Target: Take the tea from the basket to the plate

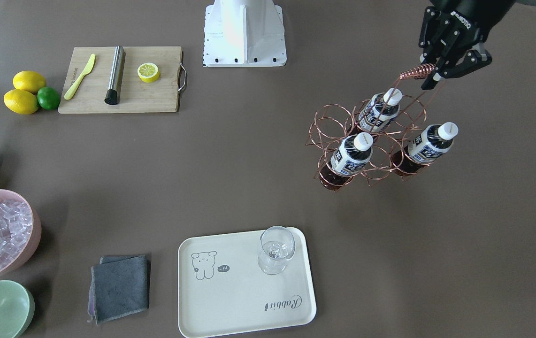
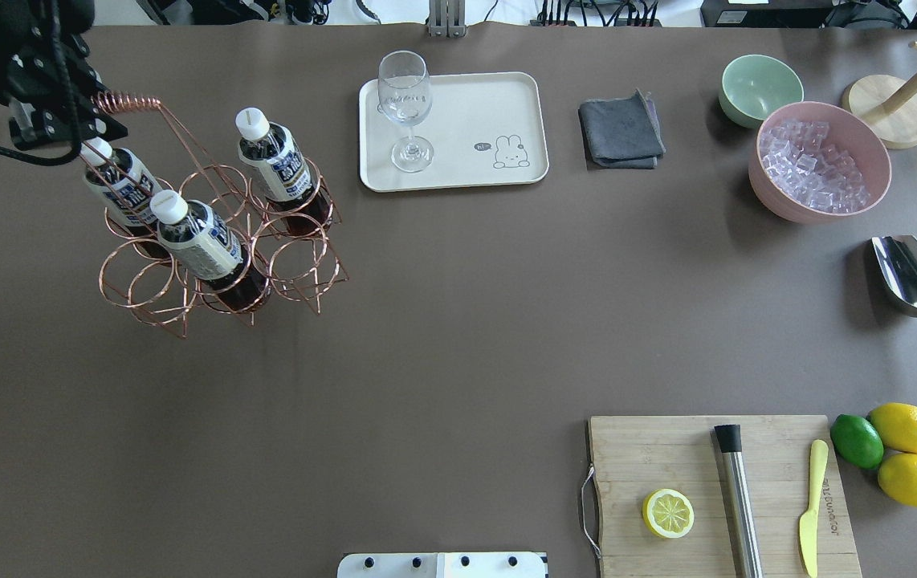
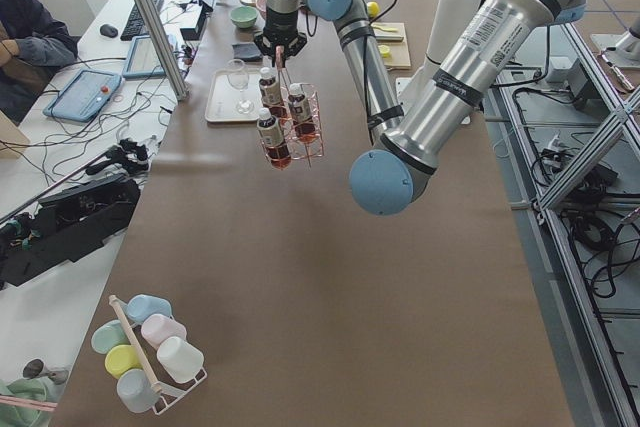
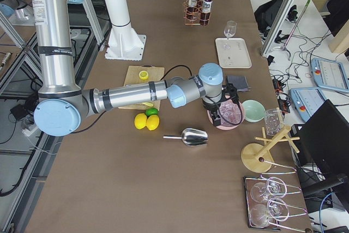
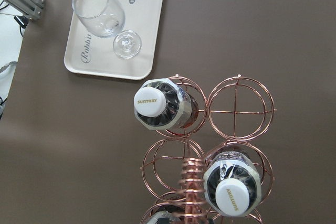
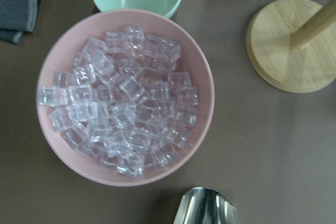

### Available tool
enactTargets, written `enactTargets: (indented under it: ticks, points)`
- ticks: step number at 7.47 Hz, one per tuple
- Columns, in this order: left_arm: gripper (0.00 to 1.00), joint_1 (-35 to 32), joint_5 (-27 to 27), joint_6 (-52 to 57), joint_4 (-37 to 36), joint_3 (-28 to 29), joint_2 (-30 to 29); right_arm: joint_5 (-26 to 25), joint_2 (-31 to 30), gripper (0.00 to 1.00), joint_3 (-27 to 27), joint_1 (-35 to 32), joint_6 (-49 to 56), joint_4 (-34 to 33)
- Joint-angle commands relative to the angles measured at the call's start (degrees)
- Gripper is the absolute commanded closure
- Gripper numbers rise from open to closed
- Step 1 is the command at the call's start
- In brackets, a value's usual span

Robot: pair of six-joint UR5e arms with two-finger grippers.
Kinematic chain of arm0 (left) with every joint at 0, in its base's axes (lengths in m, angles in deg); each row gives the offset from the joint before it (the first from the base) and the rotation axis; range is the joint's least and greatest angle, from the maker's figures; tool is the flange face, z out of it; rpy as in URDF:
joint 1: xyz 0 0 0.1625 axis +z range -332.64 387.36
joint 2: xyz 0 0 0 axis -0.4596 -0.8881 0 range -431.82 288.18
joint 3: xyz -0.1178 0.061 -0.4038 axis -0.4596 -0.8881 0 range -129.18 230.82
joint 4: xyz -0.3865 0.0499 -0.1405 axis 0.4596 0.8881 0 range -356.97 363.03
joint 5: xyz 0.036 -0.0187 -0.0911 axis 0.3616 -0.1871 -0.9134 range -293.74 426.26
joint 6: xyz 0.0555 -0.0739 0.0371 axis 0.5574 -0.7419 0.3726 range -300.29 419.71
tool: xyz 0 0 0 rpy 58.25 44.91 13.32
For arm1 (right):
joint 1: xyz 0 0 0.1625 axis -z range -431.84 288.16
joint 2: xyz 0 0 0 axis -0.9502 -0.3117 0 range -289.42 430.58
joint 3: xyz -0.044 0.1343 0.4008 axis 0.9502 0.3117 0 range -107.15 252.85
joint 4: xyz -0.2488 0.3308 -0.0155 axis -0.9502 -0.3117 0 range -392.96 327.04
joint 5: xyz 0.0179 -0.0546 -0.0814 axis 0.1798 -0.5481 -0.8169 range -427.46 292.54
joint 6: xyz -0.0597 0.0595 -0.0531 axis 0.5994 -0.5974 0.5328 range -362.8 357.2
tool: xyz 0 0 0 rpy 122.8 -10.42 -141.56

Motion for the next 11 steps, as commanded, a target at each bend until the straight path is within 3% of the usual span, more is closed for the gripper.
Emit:
enactTargets:
  ticks: [1, 3, 4, 6, 8, 9, 11]
  points:
    - [1.0, 9.3, 4.8, -10.7, -1.1, -3.5, -2.4, -0.1, 6.8, 0.0, 0.2, 5.5, -12.7, 8.3]
    - [1.0, 15.3, 8.7, -15.8, -1.1, -3.0, -6.5, -1.2, 7.0, 0.0, 0.3, 7.8, -19.6, 23.2]
    - [1.0, 18.5, 10.6, -17.6, -1.1, -2.8, -8.2, -5.3, 7.0, 0.0, 0.6, 11.4, -22.4, 32.1]
    - [1.0, 22.7, 12.9, -17.7, -1.0, -1.3, -10.7, -20.6, 7.0, 0.0, -0.4, 25.0, -32.2, 44.5]
    - [1.0, 26.1, 13.7, -17.5, 0.5, 5.3, -15.3, -35.0, 10.2, 0.0, -1.6, 36.9, -32.2, 45.9]
    - [1.0, 26.1, 13.8, -17.3, 0.5, 5.9, -16.2, -37.6, 10.5, 0.0, -2.0, 38.4, -32.0, 46.6]
    - [1.0, 26.1, 14.3, -16.9, 0.5, 5.9, -16.5, -38.0, 11.9, 0.0, -3.2, 37.9, -32.0, 48.5]
